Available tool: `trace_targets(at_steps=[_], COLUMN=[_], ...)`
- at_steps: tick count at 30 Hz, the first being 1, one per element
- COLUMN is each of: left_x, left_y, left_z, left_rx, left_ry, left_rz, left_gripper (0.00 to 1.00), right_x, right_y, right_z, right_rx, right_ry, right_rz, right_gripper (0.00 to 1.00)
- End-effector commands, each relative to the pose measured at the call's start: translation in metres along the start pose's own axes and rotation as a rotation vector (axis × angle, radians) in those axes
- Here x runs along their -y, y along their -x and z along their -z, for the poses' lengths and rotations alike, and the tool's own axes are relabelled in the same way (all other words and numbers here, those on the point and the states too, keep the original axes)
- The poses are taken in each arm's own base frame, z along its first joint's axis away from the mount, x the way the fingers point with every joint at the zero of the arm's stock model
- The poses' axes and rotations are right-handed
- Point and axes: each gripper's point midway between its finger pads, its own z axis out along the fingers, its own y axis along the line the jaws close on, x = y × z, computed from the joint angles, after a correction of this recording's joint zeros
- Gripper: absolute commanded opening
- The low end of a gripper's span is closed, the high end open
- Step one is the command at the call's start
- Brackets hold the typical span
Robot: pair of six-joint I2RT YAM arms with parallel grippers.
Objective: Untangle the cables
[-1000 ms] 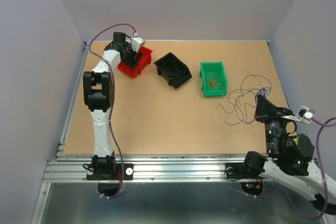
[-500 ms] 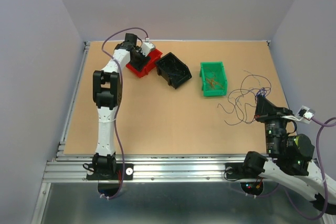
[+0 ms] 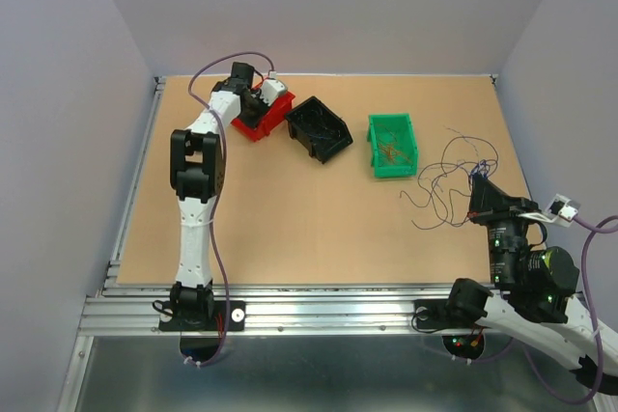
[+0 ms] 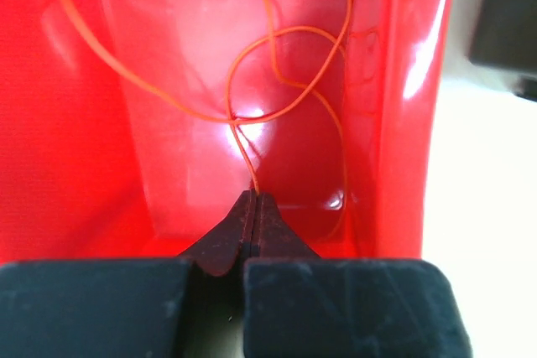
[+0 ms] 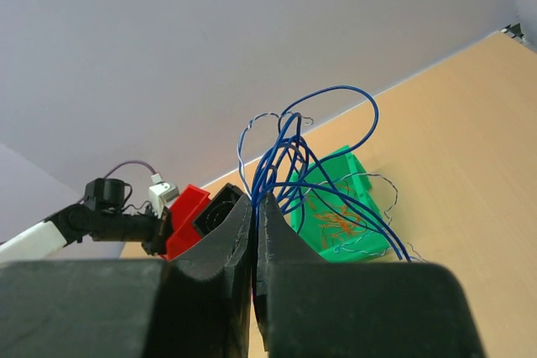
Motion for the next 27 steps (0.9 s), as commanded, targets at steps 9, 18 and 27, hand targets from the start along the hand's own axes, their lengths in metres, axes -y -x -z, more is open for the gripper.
trace_targets(at_steps=[9, 18, 27], left_x=[-0.029, -0.010, 0.071], left_y=[0.109, 0.113, 0.164], left_z=[0.158, 0.181, 0.269], left_rx=[0.419, 0.441, 0.632], left_ry=[0.168, 0.102, 0.042], left_rz=[0.067, 0.079, -0.032], left_gripper=[0.00, 0.00, 0.00], right_x=[-0.009, -0.009, -0.006], right_y=[0.018, 0.019, 0.019], right_z=[-0.002, -0.001, -0.002], right_rx=[0.029, 0.031, 0.032], right_ry=[0.018, 0.023, 0.006], right_rz=[-0.042, -0.044, -0.040], right_gripper=[0.01, 0.01, 0.01])
